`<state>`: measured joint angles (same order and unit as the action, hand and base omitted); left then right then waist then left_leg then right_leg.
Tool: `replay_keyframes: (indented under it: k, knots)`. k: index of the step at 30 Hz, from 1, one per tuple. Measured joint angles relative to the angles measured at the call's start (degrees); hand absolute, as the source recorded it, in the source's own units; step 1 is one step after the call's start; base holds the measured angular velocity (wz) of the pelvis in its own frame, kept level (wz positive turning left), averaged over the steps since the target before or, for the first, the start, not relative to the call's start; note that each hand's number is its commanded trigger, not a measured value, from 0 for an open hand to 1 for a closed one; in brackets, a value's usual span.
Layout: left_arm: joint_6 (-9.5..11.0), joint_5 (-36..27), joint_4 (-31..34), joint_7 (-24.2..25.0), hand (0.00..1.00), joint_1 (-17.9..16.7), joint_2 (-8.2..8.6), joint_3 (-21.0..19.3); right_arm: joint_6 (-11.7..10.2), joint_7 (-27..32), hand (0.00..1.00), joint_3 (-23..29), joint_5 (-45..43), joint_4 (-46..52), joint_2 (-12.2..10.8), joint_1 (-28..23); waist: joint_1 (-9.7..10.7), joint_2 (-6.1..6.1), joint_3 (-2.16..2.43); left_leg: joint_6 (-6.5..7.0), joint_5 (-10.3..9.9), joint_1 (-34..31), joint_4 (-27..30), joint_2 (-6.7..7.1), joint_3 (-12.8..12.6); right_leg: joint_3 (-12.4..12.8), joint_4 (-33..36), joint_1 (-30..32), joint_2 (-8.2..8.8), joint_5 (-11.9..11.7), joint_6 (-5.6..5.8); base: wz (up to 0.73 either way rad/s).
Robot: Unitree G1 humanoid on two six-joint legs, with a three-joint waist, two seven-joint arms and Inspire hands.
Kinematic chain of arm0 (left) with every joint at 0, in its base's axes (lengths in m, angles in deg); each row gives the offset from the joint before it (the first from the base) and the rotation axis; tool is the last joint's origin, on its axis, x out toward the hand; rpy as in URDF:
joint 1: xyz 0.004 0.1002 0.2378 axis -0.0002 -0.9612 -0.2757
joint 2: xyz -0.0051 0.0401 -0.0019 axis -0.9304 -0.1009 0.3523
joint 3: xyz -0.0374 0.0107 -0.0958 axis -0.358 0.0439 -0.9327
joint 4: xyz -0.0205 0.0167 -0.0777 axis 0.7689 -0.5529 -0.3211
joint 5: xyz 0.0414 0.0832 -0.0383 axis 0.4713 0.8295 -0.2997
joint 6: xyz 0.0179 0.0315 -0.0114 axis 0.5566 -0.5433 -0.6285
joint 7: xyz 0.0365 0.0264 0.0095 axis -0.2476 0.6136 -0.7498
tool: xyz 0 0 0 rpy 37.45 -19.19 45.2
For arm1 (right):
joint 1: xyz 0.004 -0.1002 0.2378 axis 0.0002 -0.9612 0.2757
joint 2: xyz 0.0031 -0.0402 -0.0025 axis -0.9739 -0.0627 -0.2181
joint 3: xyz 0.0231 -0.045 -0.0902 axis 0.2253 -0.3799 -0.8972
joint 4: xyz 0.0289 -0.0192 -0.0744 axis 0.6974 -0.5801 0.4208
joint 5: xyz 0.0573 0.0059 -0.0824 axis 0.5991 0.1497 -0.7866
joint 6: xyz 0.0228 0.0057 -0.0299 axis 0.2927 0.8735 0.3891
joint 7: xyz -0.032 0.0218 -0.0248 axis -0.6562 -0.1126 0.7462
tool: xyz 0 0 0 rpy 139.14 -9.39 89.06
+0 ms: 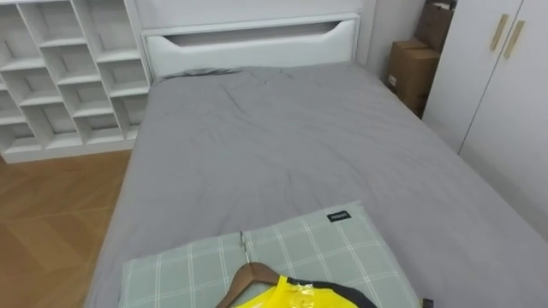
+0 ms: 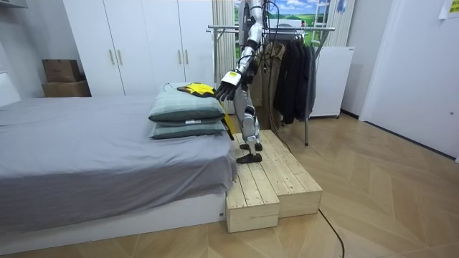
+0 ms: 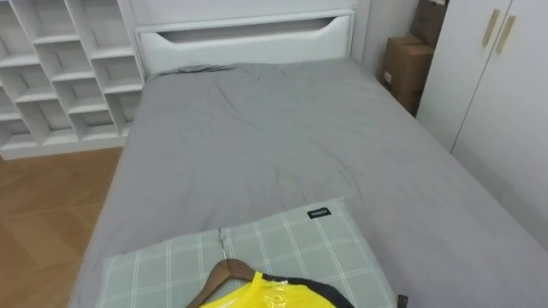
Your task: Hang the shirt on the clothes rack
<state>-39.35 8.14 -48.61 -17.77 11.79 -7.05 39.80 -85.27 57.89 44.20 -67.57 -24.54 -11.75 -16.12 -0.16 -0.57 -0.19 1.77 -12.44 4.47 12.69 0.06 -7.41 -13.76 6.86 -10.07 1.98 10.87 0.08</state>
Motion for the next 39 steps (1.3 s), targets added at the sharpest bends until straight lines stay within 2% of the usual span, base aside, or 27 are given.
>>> replay_keyframes:
  k: [2,8,10,14,21,27,30,35,39]
  knots:
    - [0.0,1.3,1.8,-0.8,0.0,0.2,-0.07,0.6,0.0,0.4,0.0,0.0,-1.1,0.3,0.2,0.0,0.2,-0.11,0.19,0.0,0.0,0.0,0.1,0.33,0.0,0.2,0.0,0.0,-0.01,0.0,0.0,-0.02]
    - [0.2,5.0,3.5,-4.2,0.0,0.8,-0.36,2.9,0.0,1.1,0.0,-0.1,-1.8,0.6,0.4,0.3,0.9,-0.4,0.29,0.01,0.0,0.1,-0.8,0.45,0.0,0.8,0.0,0.1,-0.01,0.0,0.0,-0.02]
    - [0.2,5.0,3.6,-4.7,0.0,0.8,-0.46,4.3,0.0,1.1,0.0,-0.4,-1.8,0.5,0.4,0.6,1.3,-0.68,0.2,0.01,0.0,0.2,-1.0,0.53,0.1,0.9,0.0,0.1,-0.01,0.0,0.0,0.0]
    - [0.6,6.9,3.9,-4.8,0.0,1.8,-0.56,6.8,-0.1,1.1,0.0,-0.8,-1.9,0.5,0.5,0.8,1.7,-0.85,0.15,0.02,0.0,0.3,-1.0,0.51,0.1,0.9,0.0,0.1,0.0,0.0,-0.03,0.0]
    - [1.5,9.7,8.7,-4.9,0.0,2.4,-0.57,7.5,-1.5,1.2,0.0,-0.7,-3.9,0.6,0.5,1.0,2.0,-1.17,0.08,0.03,0.0,0.3,-1.1,0.5,0.1,1.0,0.0,0.4,-0.01,0.0,-0.03,0.0]
    - [1.6,12.2,11.7,-5.2,0.0,2.5,-0.57,8.4,-1.5,1.7,0.0,-0.2,-6.1,0.6,0.5,2.1,3.0,-1.45,0.09,0.08,0.1,0.0,-1.0,0.53,0.0,1.0,0.0,0.8,0.02,0.0,-0.03,0.0]
    - [1.7,13.5,15.4,-5.2,0.0,2.5,-0.69,10.1,-1.5,1.8,0.0,-0.1,-6.1,0.7,0.5,2.2,3.2,-1.6,0.03,0.06,0.1,0.0,-1.0,0.55,-0.1,1.2,0.0,0.9,0.04,0.0,-0.03,-0.05]
    - [2.1,13.8,16.4,-5.2,0.0,3.2,-0.69,12.2,-1.5,2.2,0.0,-0.2,-6.1,0.9,0.4,2.2,3.3,-1.54,0.04,0.06,0.1,0.1,-1.0,0.56,-0.2,1.2,0.0,1.0,0.04,0.0,-0.03,-0.03]
    - [2.1,13.8,17.1,-5.0,0.0,3.5,-0.69,12.3,-1.5,2.2,0.0,-0.2,-7.0,1.1,0.4,2.2,3.5,-1.5,0.07,0.06,0.1,0.1,-1.0,0.55,-0.2,1.2,0.0,1.0,0.03,0.0,-0.02,0.0]
